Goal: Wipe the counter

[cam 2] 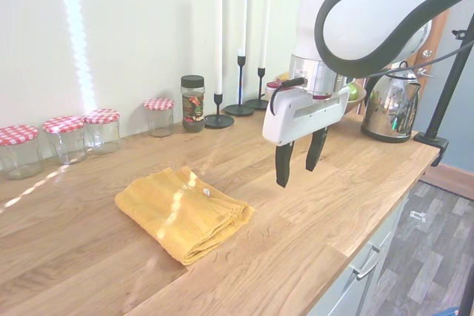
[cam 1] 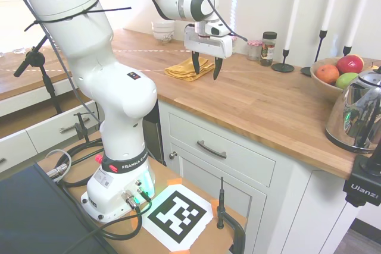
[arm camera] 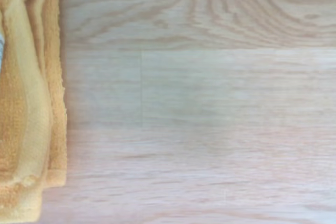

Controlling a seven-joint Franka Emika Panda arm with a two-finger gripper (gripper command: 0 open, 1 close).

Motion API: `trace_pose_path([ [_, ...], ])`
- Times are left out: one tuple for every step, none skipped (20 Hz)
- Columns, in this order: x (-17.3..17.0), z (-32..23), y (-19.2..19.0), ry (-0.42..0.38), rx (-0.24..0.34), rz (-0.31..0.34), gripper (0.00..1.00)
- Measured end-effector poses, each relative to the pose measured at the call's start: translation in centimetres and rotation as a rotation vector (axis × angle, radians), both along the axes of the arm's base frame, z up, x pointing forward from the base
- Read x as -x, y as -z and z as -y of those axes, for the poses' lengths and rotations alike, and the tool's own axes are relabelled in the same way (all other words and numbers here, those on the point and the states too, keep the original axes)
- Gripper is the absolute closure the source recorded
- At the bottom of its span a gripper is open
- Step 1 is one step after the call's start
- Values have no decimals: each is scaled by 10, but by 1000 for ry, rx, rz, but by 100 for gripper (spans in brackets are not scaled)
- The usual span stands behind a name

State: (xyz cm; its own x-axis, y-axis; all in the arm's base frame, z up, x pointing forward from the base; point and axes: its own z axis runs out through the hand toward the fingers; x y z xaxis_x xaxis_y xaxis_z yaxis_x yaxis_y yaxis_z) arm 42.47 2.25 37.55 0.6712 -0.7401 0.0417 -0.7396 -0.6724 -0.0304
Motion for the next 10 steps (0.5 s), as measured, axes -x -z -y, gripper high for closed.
trace_pose_path([
  [0, 0, 1, 0, 0, -1, 0],
  [0, 0, 1, 0, 0, -2, 0],
  [0, 0, 1, 0, 0, -2, 0],
  [0, 0, 1, 0, 0, -2, 0],
  [0, 0, 1, 0, 0, -2, 0],
  [0, 0, 2, 0, -1, -2, 0],
  [-1, 0, 2, -1, -1, -2, 0],
  [-1, -1, 3, -2, -1, -2, 0],
  [-2, -1, 3, -3, -1, -1, 0],
  [-4, -3, 4, -6, -2, 0, 0],
])
